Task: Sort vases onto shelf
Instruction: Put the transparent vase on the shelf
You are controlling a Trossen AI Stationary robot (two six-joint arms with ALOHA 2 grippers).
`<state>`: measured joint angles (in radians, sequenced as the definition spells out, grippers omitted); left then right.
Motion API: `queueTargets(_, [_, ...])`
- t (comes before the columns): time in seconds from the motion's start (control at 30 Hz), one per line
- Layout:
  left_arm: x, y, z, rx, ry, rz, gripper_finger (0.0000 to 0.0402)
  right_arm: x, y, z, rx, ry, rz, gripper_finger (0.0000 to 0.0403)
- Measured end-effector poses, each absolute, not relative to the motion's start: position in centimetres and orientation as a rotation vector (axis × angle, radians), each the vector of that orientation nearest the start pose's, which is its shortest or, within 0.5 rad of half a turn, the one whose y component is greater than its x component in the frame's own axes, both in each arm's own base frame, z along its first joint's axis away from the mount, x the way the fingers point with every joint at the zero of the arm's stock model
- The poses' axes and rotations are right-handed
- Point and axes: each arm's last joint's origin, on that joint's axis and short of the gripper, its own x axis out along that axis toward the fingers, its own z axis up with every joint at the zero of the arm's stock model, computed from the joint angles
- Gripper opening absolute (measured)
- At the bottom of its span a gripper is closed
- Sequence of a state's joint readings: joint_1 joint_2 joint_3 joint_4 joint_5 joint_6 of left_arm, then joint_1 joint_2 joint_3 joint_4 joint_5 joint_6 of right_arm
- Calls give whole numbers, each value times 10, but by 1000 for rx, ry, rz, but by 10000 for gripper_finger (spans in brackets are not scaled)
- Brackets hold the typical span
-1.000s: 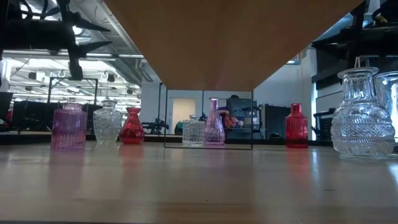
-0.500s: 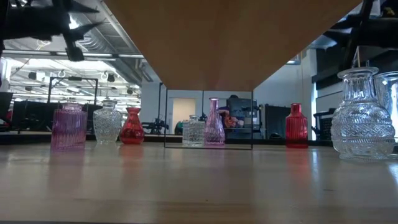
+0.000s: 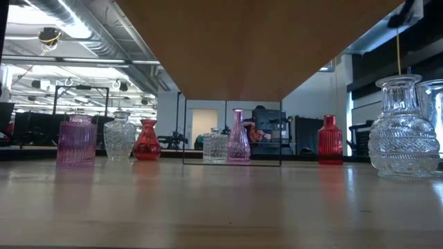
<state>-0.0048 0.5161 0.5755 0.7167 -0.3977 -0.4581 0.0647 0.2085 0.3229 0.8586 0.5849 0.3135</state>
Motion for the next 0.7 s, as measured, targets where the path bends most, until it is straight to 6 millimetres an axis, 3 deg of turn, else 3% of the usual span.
queueTargets(0.17, [123, 11, 405, -511, -547, 306, 104, 65, -12, 375, 442, -829, -413, 3])
queueTargets(0.33, [138, 12, 423, -432, -271, 384, 104, 100, -9, 416, 278, -603, -439, 3])
queueTargets(0.53, [144, 13, 433, -356, -30, 446, 104, 145, -6, 438, 76, -247, -491, 3])
queueTargets(0.7, [141, 15, 426, -355, 87, 482, 104, 151, -6, 452, 78, 153, -515, 11])
